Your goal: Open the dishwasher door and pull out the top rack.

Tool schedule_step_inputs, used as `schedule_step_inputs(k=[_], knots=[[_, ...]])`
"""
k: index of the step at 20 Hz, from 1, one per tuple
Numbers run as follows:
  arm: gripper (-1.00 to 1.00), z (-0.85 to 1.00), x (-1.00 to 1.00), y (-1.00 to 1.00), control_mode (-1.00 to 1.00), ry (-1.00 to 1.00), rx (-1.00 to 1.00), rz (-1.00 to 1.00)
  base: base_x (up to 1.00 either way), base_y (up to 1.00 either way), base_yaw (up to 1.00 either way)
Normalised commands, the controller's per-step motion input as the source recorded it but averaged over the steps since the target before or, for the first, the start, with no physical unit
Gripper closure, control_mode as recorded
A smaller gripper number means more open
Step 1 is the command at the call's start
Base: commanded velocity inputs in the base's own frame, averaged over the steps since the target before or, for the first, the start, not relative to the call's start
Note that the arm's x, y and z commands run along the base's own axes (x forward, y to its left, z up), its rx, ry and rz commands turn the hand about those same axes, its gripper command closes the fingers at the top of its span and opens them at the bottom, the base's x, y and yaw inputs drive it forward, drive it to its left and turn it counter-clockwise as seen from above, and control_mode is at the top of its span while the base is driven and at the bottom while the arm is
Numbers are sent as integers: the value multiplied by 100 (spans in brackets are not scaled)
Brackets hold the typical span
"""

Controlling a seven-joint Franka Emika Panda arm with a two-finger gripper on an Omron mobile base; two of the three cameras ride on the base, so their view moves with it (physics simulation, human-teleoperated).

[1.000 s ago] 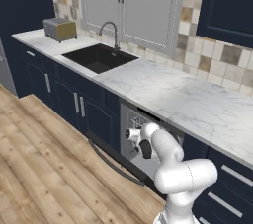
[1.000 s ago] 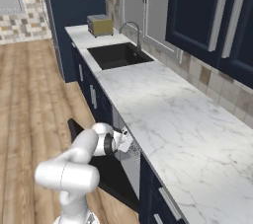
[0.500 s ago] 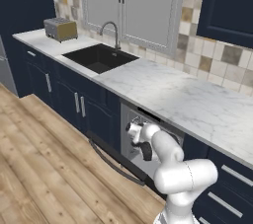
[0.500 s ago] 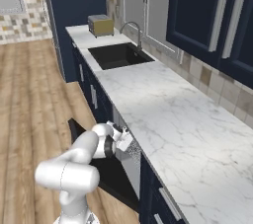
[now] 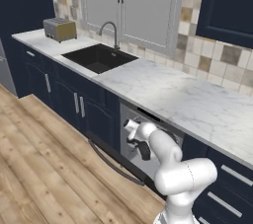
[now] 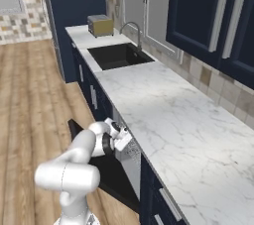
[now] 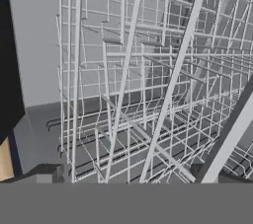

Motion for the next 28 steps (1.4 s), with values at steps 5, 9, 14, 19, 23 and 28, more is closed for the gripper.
schedule_step_inputs(k=[5,9,14,19,23,28], knots=[[-100,-51,-58,62,-100,4,7,2,0,0,0],[-100,-33,-65,65,-100,2,9,0,0,0,0],[-100,-15,-57,58,-100,0,7,0,0,0,0],[-100,-5,-59,52,-100,0,8,0,0,0,0],[-100,0,-69,53,-100,0,10,0,0,0,0],[-100,0,-58,42,-100,1,15,0,0,0,0]])
